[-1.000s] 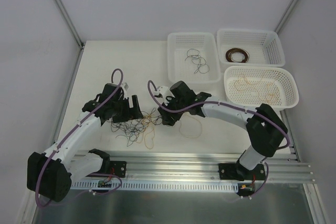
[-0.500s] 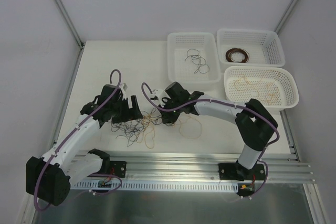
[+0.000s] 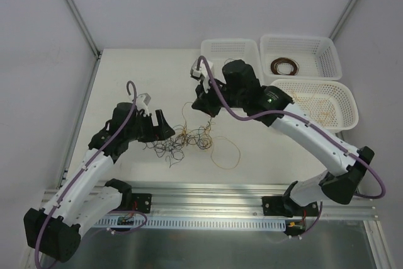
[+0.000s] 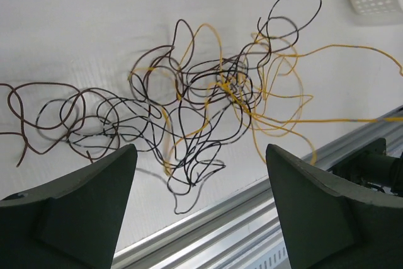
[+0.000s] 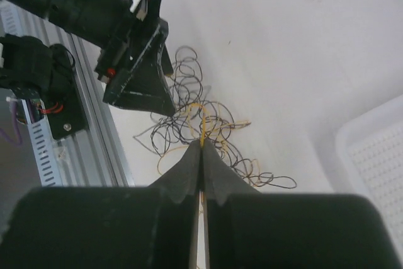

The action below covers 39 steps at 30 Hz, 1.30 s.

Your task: Untangle the cables

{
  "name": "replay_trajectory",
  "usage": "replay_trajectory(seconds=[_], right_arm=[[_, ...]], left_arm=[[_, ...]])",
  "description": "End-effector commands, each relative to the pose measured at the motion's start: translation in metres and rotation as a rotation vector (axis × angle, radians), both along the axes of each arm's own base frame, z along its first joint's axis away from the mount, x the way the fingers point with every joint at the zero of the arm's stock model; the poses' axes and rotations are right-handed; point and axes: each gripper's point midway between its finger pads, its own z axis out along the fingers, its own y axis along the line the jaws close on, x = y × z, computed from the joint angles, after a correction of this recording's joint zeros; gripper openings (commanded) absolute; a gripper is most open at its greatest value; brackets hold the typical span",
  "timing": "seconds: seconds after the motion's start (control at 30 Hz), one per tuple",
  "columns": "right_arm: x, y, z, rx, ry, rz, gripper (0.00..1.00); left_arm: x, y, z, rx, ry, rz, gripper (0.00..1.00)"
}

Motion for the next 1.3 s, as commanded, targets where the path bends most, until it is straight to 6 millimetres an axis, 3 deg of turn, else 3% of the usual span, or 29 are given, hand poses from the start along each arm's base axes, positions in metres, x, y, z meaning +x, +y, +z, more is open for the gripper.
replay_trajectory(seconds=[0.0,0.2,0.4,0.43,0.53,0.7,0.83,0.97,1.1,1.27], right_arm=[[-0.005,-0.013,0.039,0.034,-0.022,-0.041,0.00],[-0.001,-0.015,0.062,0.075,-0.039,-0.089,0.01],[0.004,-0.017,0.073,0.077,-0.039,-0.122,0.01],[0.004,-0.017,0.074,0.080,-0.036,-0.122,0.01],[0.003,-0.015,0.076,0.096,-0.026,-0.127,0.01],[-0.001,-0.015,0.082,0.119,-0.016,-0.123,0.01],[-0.003,-0.022,0.095,0.129,-0.040,-0.133,0.01],[0.002,-0.042,0.119,0.132,-0.118,-0.185,0.01],[0.004,-0.073,0.164,0.190,-0.200,-0.258,0.00],[0.002,-0.112,0.207,0.272,-0.294,-0.340,0.00]], left_arm=[[0.008,-0.020,0.035,-0.078,-0.160,-0.082,0.84],[0.010,-0.049,0.070,-0.137,-0.341,-0.180,0.85],[0.008,-0.075,0.080,-0.148,-0.477,-0.257,0.84],[0.010,-0.081,0.089,-0.163,-0.528,-0.261,0.84],[0.019,-0.088,0.085,-0.150,-0.571,-0.224,0.80],[0.044,-0.097,0.050,-0.074,-0.508,-0.123,0.61],[0.053,-0.107,0.021,-0.054,-0.455,-0.077,0.45],[0.057,-0.107,-0.026,-0.026,-0.341,0.000,0.36],[0.060,-0.093,-0.067,0.043,-0.249,0.092,0.30],[0.066,-0.049,-0.103,0.214,-0.144,0.303,0.23]])
